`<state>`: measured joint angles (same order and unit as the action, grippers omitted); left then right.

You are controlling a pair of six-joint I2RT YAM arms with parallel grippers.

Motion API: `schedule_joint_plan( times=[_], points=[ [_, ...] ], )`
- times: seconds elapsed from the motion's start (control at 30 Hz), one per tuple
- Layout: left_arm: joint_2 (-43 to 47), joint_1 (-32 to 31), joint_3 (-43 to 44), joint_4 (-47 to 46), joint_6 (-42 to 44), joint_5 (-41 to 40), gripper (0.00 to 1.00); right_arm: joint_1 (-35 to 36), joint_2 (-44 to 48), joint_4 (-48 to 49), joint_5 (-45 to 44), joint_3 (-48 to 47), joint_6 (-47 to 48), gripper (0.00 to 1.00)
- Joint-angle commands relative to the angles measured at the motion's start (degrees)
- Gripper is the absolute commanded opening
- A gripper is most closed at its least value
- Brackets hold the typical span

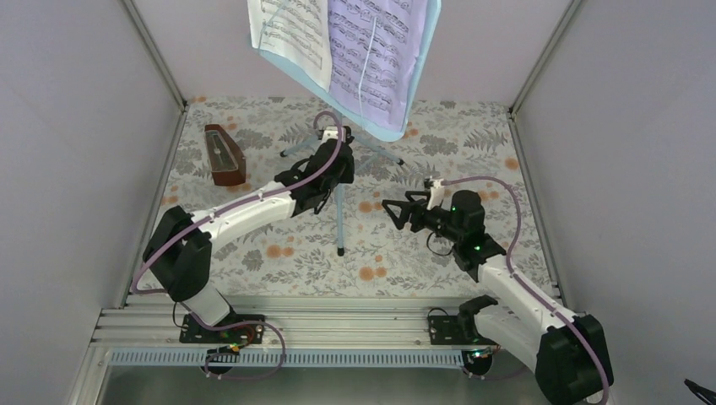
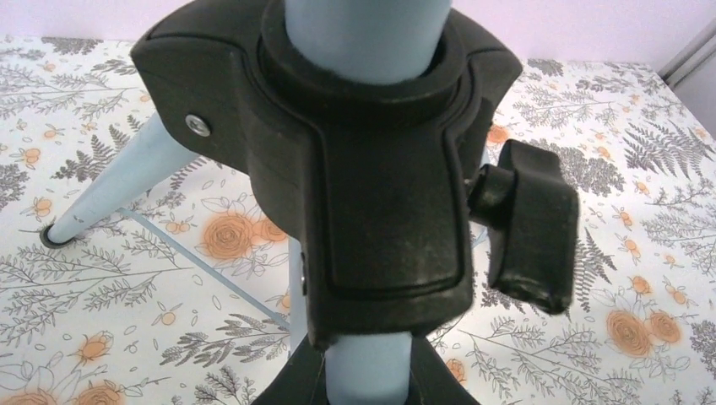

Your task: Pack up the instrument practice props

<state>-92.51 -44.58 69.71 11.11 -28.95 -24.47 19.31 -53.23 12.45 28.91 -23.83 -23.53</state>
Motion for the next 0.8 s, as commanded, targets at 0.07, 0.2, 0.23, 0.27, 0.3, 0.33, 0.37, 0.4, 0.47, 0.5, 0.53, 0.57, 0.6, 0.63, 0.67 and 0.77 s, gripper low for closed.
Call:
schedule_joint_plan(
  times=[0.07, 0.2, 0.23, 0.27, 0.3, 0.33, 0.37, 0.4, 0.47, 0.5, 0.53, 0.57, 0.6, 0.63, 0.67, 0.77],
  points=[
    [-1.8, -0.3, 1.4, 1.1, -7.5, -1.0, 0.29, 6.4, -0.8, 3.0, -8.7, -0.5, 0.3, 1.00],
    [1.3, -0.2, -0.2, -0.3, -4.3, 1.7, 0.74, 6.7, 0.4, 1.0, -11.6, -1.5, 1.3, 1.00],
    [2.9, -0.2, -1.0, -0.7, -3.2, 2.3, 0.82, 6.8, 1.0, 0.7, -12.1, -1.7, 1.5, 1.00],
    [4.7, -0.1, -2.0, -1.1, -2.2, 2.8, 0.87, 6.7, 1.4, 0.4, -12.4, -2.1, 1.7, 1.00],
    [6.4, 0.3, -2.9, -1.2, -1.0, 3.6, 0.91, 6.8, 1.8, 0.1, -12.5, -2.5, 1.7, 1.00],
    [8.3, 1.0, -3.9, -1.0, 0.3, 4.7, 0.92, 7.0, 2.0, -0.2, -12.9, -3.0, 1.5, 1.00],
    [9.9, 1.9, -4.6, -0.4, 1.7, 6.1, 0.94, 7.1, 2.1, -0.3, -13.5, -3.5, 1.0, 1.00],
    [12.1, 3.8, -5.3, 0.4, 3.0, 7.6, 0.94, 7.5, 2.1, -0.2, -14.2, -4.0, 0.4, 1.00],
    [14.9, 8.1, -6.2, 3.3, 5.9, 12.6, 0.95, 8.2, 1.8, 1.1, -15.9, -4.7, -0.4, 1.00],
    [16.3, 10.6, -6.3, 4.6, 7.5, 15.3, 0.95, 8.4, 1.5, 2.6, -16.1, -4.8, -0.7, 0.99],
    [17.6, 13.2, -6.2, 5.9, 9.0, 17.7, 0.95, 8.5, 1.0, 4.2, -16.2, -5.1, -1.0, 0.97],
    [19.1, 15.8, -5.9, 6.8, 11.3, 20.5, 0.95, 8.6, 0.2, 5.6, -16.1, -5.8, -1.7, 0.95],
    [20.5, 18.5, -5.2, 7.6, 12.2, 23.5, 0.96, 8.7, -0.9, 6.9, -16.0, -6.9, -2.3, 0.92],
    [21.5, 21.0, -4.5, 8.3, 14.1, 26.4, 0.96, 8.8, -2.5, 8.1, -15.5, -8.1, -3.1, 0.90],
    [22.3, 23.7, -3.1, 9.0, 15.5, 30.0, 0.96, 9.0, -4.1, 9.0, -15.5, -9.6, -3.8, 0.86],
    [23.6, 29.5, -0.4, 10.3, 19.3, 38.1, 0.96, 10.7, -9.8, 12.7, -15.1, -14.0, -4.6, 0.81]
  ],
)
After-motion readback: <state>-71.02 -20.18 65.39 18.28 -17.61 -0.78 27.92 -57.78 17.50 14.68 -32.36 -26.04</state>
